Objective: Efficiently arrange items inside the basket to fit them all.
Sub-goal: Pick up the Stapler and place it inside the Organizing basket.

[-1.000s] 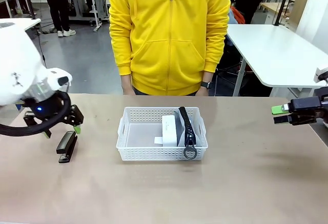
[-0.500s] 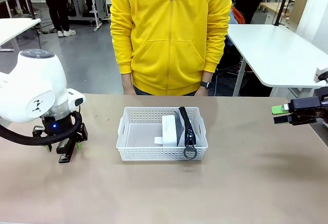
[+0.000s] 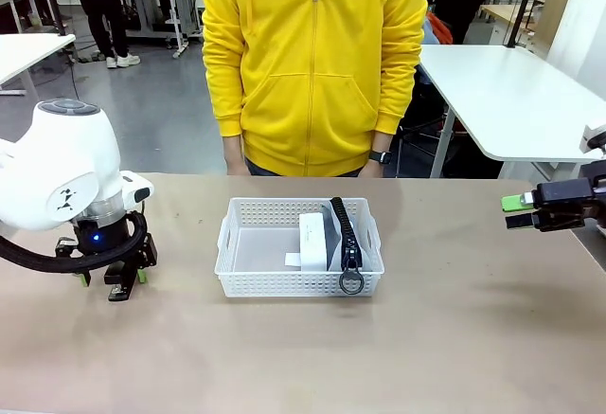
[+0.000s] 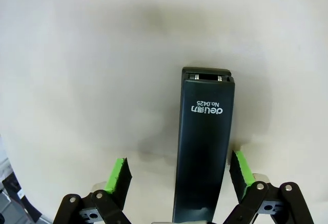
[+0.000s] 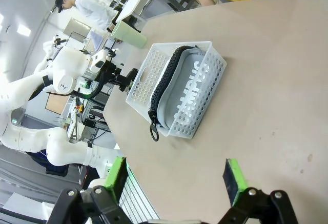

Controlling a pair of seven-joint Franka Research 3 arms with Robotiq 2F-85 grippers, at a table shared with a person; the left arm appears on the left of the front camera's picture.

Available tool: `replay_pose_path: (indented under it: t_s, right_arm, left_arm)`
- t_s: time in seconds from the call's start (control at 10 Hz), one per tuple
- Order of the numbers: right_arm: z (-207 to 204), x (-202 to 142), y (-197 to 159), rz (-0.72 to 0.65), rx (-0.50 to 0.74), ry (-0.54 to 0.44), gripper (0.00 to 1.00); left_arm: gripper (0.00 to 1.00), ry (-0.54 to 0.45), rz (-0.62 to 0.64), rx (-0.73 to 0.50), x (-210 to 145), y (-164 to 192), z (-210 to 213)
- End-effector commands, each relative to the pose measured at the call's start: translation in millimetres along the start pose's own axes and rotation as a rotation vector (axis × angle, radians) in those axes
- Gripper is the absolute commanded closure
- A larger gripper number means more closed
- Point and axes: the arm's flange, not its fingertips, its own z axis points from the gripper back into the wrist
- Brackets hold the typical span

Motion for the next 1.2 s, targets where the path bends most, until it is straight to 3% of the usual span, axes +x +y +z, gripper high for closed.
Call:
replay_pose_path:
  t_s: [0.0,0.1,0.2,0.3,0.4,0.5,1.1]
  right_arm:
    - [1,0,3,-0.016,-0.006,0.004,0.00]
    - [1,0,3,-0.016,-0.006,0.004,0.00]
    - [1,0,3,-0.016,-0.006,0.004,0.00]
    - [1,0,3,-0.016,-0.006,0.004,0.00]
    - [1,0,3,-0.016,-0.006,0.004,0.00]
    - [1,0,3,-0.016,-0.006,0.004,0.00]
    - [1,0,3,-0.016,-0.006,0.004,0.00]
  left_arm:
    - [0.00,0.011,-0.022,-0.067,2,7,2]
    - [0.57,-0.016,-0.030,-0.074,2,10,5]
    - [0.57,-0.020,-0.047,-0.098,2,12,6]
    - [1.00,-0.033,-0.053,-0.106,3,14,7]
    - [0.59,-0.026,-0.078,-0.121,3,16,8]
    - [1.00,-0.020,-0.089,-0.126,4,17,8]
    - [1.00,0.028,-0.079,-0.137,8,23,16]
